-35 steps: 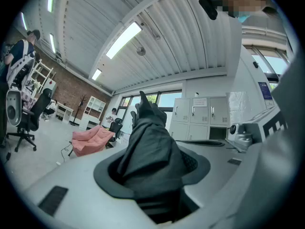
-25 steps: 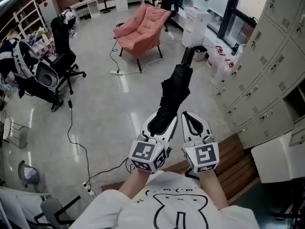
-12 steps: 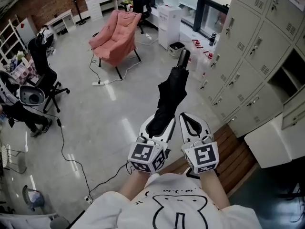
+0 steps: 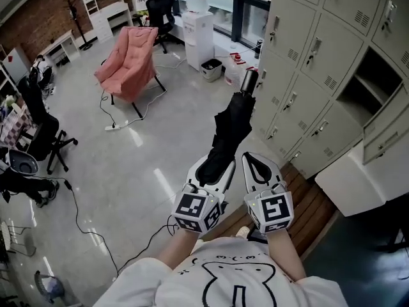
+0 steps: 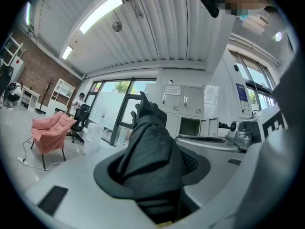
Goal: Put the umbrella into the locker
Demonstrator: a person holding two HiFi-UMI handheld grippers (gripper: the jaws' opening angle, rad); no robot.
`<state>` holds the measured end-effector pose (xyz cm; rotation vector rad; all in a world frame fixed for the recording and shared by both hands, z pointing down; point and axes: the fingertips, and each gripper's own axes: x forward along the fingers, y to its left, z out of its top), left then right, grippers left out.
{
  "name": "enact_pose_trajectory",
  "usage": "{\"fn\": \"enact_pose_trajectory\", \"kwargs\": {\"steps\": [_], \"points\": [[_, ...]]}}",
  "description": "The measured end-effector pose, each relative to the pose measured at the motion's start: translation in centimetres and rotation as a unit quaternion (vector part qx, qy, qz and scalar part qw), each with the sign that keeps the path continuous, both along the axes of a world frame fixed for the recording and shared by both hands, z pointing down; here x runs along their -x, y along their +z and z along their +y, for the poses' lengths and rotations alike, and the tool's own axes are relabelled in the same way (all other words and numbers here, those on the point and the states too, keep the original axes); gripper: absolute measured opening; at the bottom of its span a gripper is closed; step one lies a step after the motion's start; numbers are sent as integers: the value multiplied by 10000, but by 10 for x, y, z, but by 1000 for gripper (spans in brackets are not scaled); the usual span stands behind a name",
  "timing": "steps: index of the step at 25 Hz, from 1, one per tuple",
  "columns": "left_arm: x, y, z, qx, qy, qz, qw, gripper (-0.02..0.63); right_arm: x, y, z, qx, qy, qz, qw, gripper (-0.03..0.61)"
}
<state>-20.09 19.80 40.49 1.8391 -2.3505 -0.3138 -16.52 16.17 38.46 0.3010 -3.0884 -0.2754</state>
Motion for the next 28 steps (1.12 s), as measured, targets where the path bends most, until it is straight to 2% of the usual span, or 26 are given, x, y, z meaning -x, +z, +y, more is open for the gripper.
{"fn": "enact_pose_trajectory", "kwargs": {"steps": [16, 28], "points": [[-105, -2, -172, -107, 812, -15, 9966, 235, -123, 2, -179, 13, 945, -36, 9955, 20], [-174, -3, -272, -35, 1734, -84, 9848, 234, -200, 5, -261, 60, 1855, -83, 9826, 20]]}}
